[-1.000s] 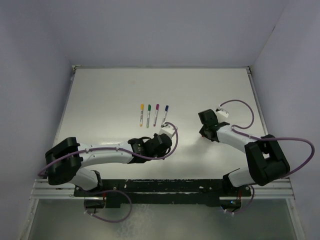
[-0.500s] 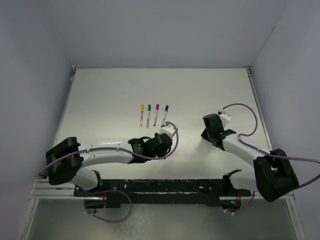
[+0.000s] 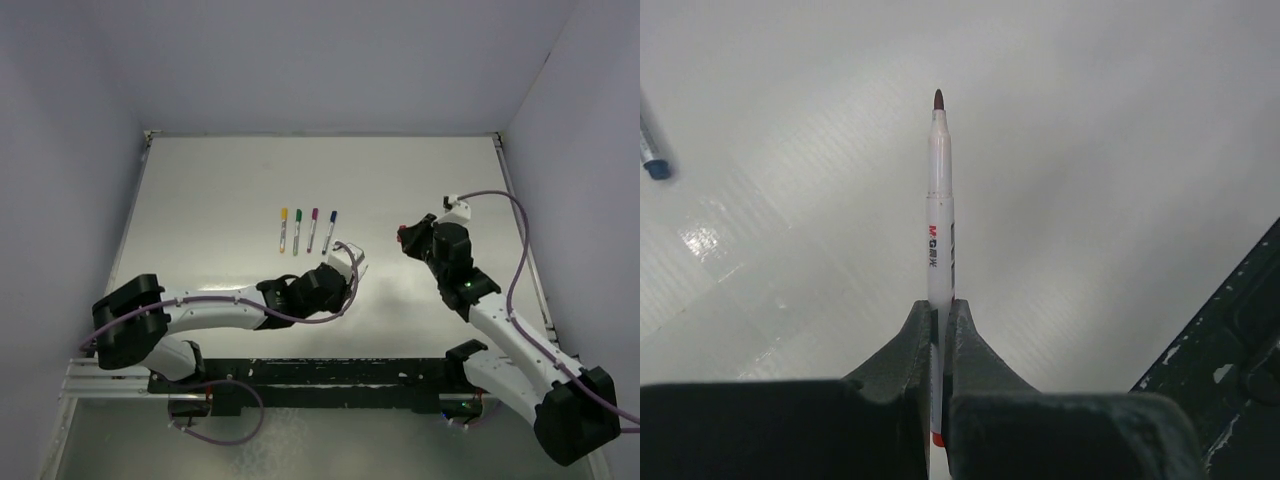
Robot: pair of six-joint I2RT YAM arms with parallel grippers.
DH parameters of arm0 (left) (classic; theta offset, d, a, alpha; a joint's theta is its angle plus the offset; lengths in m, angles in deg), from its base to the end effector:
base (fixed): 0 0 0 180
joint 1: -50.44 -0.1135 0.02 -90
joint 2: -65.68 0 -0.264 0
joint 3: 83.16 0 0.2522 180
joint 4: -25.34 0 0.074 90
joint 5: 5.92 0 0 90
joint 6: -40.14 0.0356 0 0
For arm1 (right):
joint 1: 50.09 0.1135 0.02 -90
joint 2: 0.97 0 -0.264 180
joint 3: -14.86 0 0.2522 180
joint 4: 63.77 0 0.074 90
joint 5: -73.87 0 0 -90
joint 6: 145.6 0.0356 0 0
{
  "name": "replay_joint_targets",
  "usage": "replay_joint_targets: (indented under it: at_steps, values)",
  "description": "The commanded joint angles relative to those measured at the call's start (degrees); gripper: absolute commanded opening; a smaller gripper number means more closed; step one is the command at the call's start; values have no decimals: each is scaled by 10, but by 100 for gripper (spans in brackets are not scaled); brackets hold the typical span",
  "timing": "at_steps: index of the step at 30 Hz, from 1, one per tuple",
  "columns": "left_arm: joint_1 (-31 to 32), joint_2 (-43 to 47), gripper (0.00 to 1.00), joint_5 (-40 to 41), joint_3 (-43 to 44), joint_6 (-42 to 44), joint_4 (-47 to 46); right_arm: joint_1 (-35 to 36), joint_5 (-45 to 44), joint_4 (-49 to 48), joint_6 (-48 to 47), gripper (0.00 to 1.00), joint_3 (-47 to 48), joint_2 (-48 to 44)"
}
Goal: Insert the pens into the pen caps
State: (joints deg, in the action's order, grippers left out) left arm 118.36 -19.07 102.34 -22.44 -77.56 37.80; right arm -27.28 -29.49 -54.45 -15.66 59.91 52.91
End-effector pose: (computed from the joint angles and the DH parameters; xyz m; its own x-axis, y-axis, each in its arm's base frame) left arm 0.1279 -0.2857 0.2096 -0.5630 0.2135 -0.7984 0.5914 0.7789 -0.2087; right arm 0.2031 0.0765 0.2542 -0.3324 0.5378 -0.7748 0.0503 0.8304 0.5549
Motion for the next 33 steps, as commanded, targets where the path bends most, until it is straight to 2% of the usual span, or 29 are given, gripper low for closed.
replay_joint_targets:
  at_steps: [1, 7, 12, 23, 33]
  values:
    - [-1, 42, 0, -50, -49, 19, -182, 0, 57, -124, -35, 0, -30, -64]
    - [-1, 82, 0, -58, -126, 3, -352, 0, 93, -236, -41, 0, -80, -146]
    - [-3, 82, 0, -66, -172, -8, -480, 0, 119, -317, -26, 0, -112, -192]
    - [-22, -20, 0, -108, -213, -66, -754, 0, 183, -496, 19, 0, -170, -188]
    - [-28, -41, 0, -142, -162, -54, -716, 0, 236, -541, 39, 0, -184, -170]
